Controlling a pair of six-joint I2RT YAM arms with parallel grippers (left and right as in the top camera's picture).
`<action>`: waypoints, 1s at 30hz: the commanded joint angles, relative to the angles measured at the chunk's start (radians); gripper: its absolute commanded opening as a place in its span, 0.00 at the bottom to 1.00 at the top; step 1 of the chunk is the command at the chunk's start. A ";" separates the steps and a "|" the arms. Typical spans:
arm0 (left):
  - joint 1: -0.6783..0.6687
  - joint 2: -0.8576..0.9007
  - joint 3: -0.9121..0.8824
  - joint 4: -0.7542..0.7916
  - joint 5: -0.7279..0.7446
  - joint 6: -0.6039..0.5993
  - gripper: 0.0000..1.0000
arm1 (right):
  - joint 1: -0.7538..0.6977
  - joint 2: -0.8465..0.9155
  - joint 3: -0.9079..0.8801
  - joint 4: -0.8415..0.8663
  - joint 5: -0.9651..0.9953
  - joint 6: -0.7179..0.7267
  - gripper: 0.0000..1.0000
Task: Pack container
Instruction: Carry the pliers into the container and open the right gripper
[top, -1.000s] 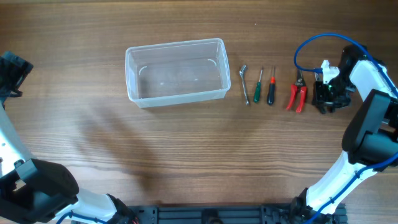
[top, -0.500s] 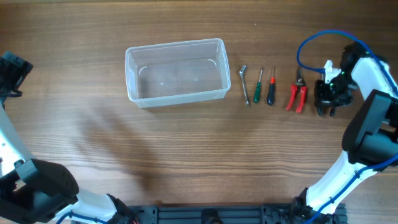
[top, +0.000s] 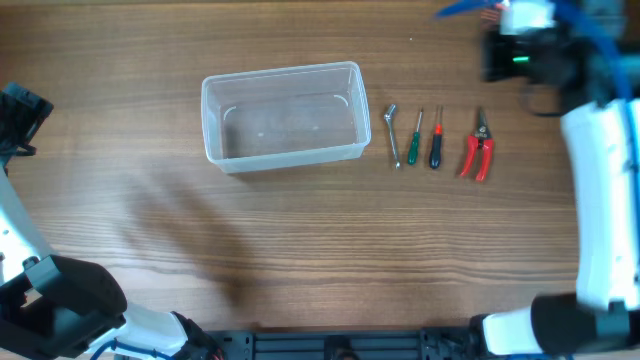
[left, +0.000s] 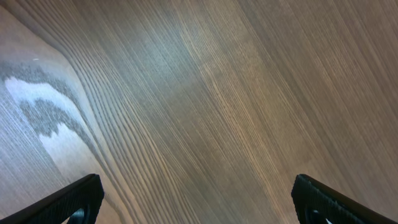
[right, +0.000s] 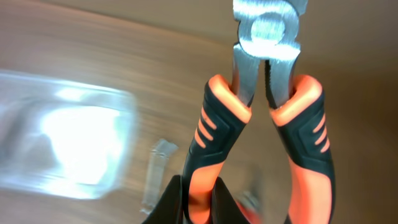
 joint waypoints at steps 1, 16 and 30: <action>0.004 0.003 -0.004 0.000 0.008 -0.010 1.00 | 0.264 0.012 0.005 0.050 -0.039 -0.206 0.04; 0.004 0.003 -0.004 0.000 0.008 -0.010 1.00 | 0.560 0.516 0.005 0.375 0.059 -0.799 0.04; 0.004 0.003 -0.004 0.000 0.008 -0.010 1.00 | 0.558 0.645 0.005 0.478 0.019 -0.843 0.04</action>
